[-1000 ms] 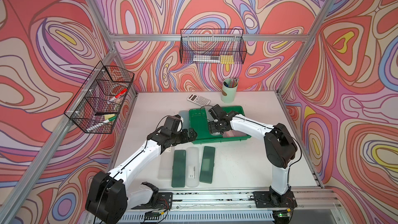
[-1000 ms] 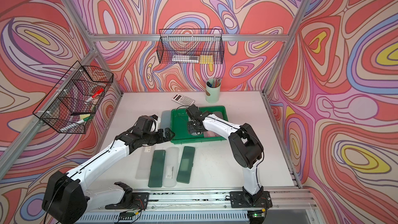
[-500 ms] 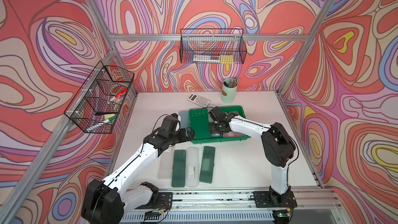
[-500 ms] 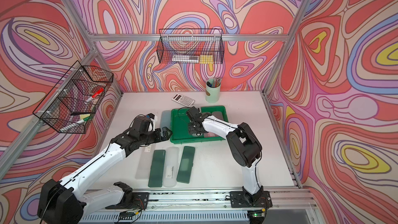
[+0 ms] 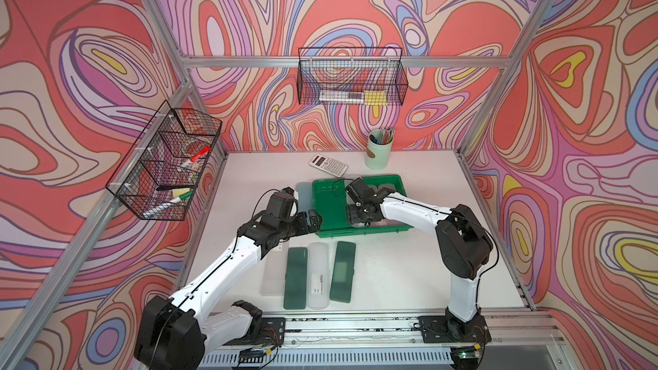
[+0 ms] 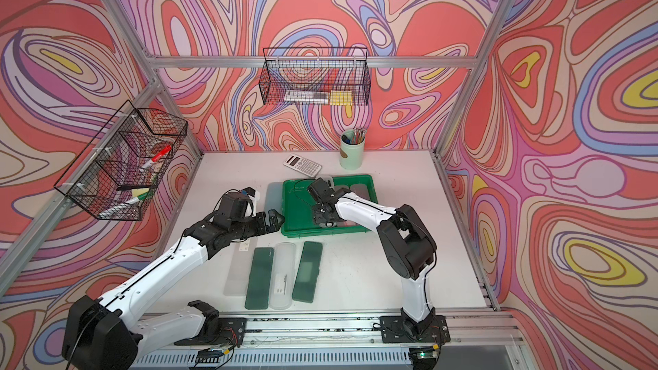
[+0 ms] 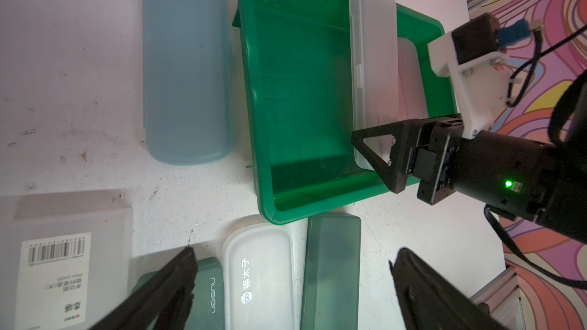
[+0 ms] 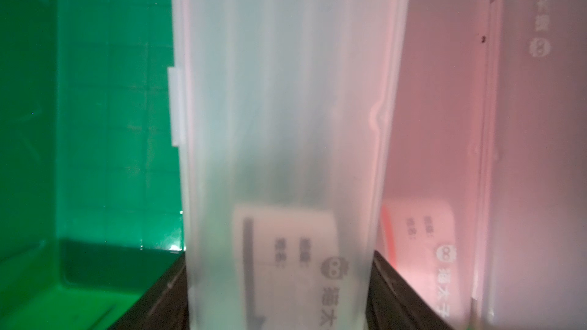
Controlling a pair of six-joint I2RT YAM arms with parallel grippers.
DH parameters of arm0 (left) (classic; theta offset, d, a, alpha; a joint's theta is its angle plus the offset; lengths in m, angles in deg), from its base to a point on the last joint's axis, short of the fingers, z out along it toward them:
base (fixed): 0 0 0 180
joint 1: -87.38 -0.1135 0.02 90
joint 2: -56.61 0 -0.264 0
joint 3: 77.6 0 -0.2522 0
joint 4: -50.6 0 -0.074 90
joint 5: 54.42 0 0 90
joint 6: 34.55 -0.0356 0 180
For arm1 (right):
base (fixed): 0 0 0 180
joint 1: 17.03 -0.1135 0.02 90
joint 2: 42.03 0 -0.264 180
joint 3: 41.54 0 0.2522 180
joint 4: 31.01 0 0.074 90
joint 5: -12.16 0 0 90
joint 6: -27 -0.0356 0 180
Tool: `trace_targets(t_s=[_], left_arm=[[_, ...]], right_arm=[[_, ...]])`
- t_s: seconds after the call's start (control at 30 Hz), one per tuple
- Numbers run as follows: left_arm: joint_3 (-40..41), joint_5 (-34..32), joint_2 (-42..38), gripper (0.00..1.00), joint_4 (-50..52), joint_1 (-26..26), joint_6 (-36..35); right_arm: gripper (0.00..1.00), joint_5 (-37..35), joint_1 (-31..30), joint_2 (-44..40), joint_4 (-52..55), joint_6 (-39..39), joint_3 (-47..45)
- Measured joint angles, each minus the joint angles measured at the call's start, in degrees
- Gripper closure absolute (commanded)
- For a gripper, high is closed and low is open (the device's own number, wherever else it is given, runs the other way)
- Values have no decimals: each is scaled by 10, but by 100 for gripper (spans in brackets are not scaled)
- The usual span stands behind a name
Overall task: Put the pencil case into the storage box
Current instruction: Place the pencil case at the storage box.
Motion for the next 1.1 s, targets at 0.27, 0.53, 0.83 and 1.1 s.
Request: trace_targets(t_s=[0.27,0.53,0.83,1.1], left_arm=[[0,0,1,1,-1,0,0],[0,0,3,1,-6,0,2],[22,-7,5,1,-31,0,10],[47,7,53,1,-74,-1,37]], right_arm=[[15,-3,-1,0,2,-1,-2],[16,-12,-2,-11,2,0,-3],[2,-30,-12,-3,21,7,87],[2,-60,-43,80,18,5,102]])
